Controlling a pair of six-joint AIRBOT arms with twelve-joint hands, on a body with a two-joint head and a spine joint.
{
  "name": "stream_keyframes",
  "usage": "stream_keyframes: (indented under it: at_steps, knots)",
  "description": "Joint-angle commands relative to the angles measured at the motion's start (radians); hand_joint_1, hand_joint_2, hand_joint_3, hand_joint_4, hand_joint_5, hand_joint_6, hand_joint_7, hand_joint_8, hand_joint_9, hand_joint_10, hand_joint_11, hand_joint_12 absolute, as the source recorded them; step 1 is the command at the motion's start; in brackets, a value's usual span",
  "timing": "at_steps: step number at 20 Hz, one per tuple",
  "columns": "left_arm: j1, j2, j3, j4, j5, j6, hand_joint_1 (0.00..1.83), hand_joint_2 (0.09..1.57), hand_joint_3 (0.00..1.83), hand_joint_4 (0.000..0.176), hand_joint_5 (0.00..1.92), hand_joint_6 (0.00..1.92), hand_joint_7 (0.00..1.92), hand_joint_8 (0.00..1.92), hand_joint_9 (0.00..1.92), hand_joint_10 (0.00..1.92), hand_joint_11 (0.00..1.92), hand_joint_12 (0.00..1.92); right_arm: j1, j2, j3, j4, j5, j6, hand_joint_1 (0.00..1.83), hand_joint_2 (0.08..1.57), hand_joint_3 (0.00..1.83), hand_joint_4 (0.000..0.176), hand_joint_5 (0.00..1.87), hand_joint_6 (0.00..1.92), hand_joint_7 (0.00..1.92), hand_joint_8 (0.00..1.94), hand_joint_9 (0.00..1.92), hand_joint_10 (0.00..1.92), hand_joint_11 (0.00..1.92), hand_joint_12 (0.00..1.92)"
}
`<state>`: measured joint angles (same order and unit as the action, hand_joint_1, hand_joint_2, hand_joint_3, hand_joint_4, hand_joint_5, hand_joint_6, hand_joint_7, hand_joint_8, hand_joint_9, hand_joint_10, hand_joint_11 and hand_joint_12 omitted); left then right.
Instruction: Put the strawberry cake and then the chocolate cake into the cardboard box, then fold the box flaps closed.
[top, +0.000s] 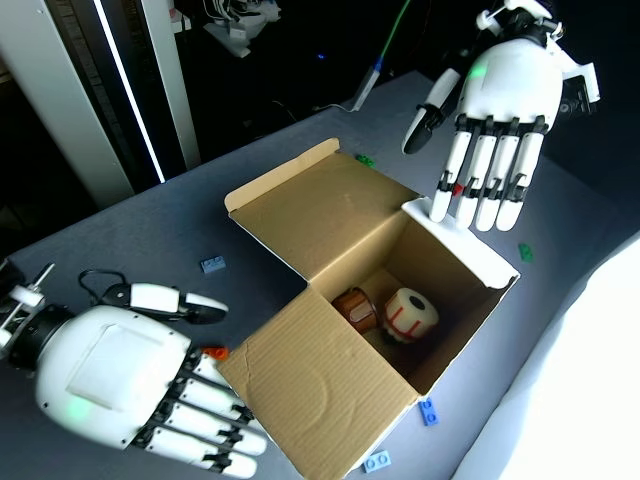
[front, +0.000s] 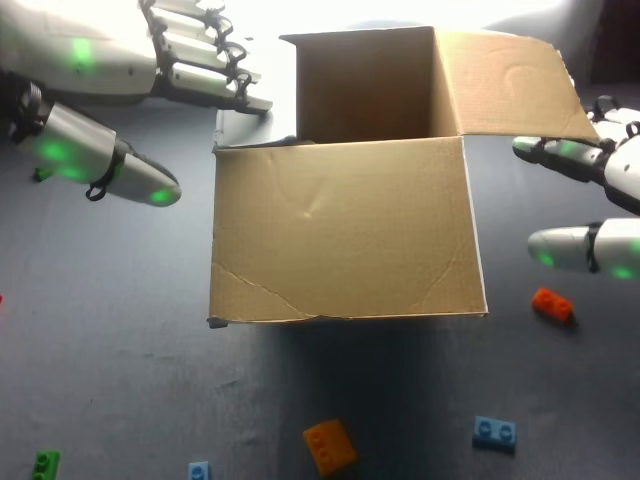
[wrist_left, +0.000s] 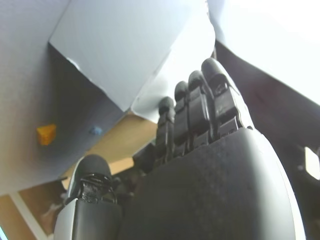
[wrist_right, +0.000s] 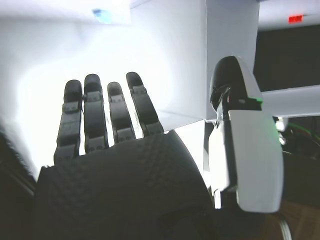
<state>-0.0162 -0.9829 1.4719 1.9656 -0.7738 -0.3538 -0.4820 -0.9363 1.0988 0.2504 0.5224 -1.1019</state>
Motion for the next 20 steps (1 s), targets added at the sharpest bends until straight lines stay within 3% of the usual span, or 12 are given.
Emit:
stream_keyframes:
  at_steps: [1, 3, 5, 7, 9, 11, 13, 17, 18, 20]
  knots:
    - [-0.004, -0.002, 0.005, -0.051, 0.043, 0.006, 0.0, 1.27, 0.01, 0.022, 0.09, 0.0, 0.11, 0.0, 0.1, 0.0, 0.0, 0.34, 0.022, 0.028, -0.001, 0.001, 0.126, -0.001, 0.0, 1.2, 0.01, 0.0, 0.09, 0.0, 0.15, 0.0, 0.12, 0.0, 0.0, 0.31]
    - [0.02, -0.015, 0.009, -0.019, 0.06, 0.007, 0.0, 1.27, 0.01, 0.012, 0.1, 0.0, 0.1, 0.0, 0.09, 0.0, 0.0, 0.31, 0.053, 0.056, -0.016, -0.005, 0.141, 0.0, 0.0, 1.21, 0.01, 0.0, 0.08, 0.0, 0.14, 0.0, 0.11, 0.0, 0.0, 0.25]
    - [0.042, -0.02, 0.009, 0.005, 0.07, 0.007, 0.0, 1.27, 0.01, 0.012, 0.07, 0.01, 0.08, 0.0, 0.07, 0.0, 0.0, 0.21, 0.089, 0.082, -0.029, -0.018, 0.145, 0.007, 0.0, 1.21, 0.01, 0.0, 0.08, 0.0, 0.13, 0.0, 0.1, 0.0, 0.0, 0.24]
    - [0.065, -0.023, 0.011, 0.017, 0.077, 0.009, 0.0, 1.27, 0.0, 0.019, 0.08, 0.01, 0.08, 0.01, 0.07, 0.01, 0.0, 0.23, 0.135, 0.117, -0.054, -0.037, 0.145, 0.031, 0.0, 1.23, 0.01, 0.0, 0.06, 0.0, 0.1, 0.0, 0.07, 0.0, 0.0, 0.15]
    - [0.078, -0.025, 0.013, 0.018, 0.08, 0.009, 0.0, 1.28, 0.0, 0.022, 0.06, 0.0, 0.08, 0.0, 0.07, 0.0, 0.0, 0.25, 0.166, 0.137, -0.076, -0.061, 0.144, 0.042, 0.0, 1.23, 0.0, 0.0, 0.08, 0.0, 0.12, 0.0, 0.08, 0.0, 0.0, 0.21]
    - [0.091, -0.026, 0.013, 0.019, 0.083, 0.009, 0.0, 1.28, 0.0, 0.027, 0.07, 0.0, 0.08, 0.0, 0.07, 0.01, 0.0, 0.28, 0.207, 0.151, -0.098, -0.076, 0.112, 0.042, 0.0, 1.23, 0.0, 0.0, 0.07, 0.0, 0.11, 0.0, 0.08, 0.0, 0.0, 0.09]
    - [0.093, -0.026, 0.012, 0.019, 0.084, 0.009, 0.0, 1.27, 0.0, 0.021, 0.09, 0.01, 0.1, 0.0, 0.09, 0.01, 0.0, 0.36, 0.241, 0.15, -0.107, -0.101, 0.086, 0.042, 0.0, 1.22, 0.0, 0.0, 0.07, 0.0, 0.11, 0.0, 0.08, 0.0, 0.0, 0.06]
    - [0.068, -0.026, 0.012, 0.019, 0.084, 0.009, 0.0, 1.29, 0.0, 0.024, 0.1, 0.0, 0.09, 0.0, 0.08, 0.0, 0.0, 0.37, 0.308, 0.102, -0.107, -0.103, 0.011, 0.029, 0.0, 1.23, 0.0, 0.0, 0.08, 0.0, 0.1, 0.0, 0.05, 0.0, 0.0, 0.01]
    - [0.053, -0.026, 0.014, 0.016, 0.084, 0.008, 0.0, 1.28, 0.0, 0.032, 0.1, 0.0, 0.1, 0.0, 0.08, 0.01, 0.0, 0.37, 0.321, 0.088, -0.107, -0.103, 0.004, 0.028, 0.0, 1.25, 0.01, 0.0, 0.09, 0.01, 0.1, 0.0, 0.05, 0.0, 0.0, 0.0]
    - [0.028, -0.025, 0.02, 0.002, 0.083, 0.008, 0.0, 1.29, 0.0, 0.03, 0.06, 0.0, 0.08, 0.0, 0.07, 0.0, 0.0, 0.29, 0.339, 0.062, -0.106, -0.103, -0.006, 0.022, 0.0, 1.25, 0.01, 0.0, 0.08, 0.0, 0.11, 0.0, 0.05, 0.0, 0.0, 0.0]
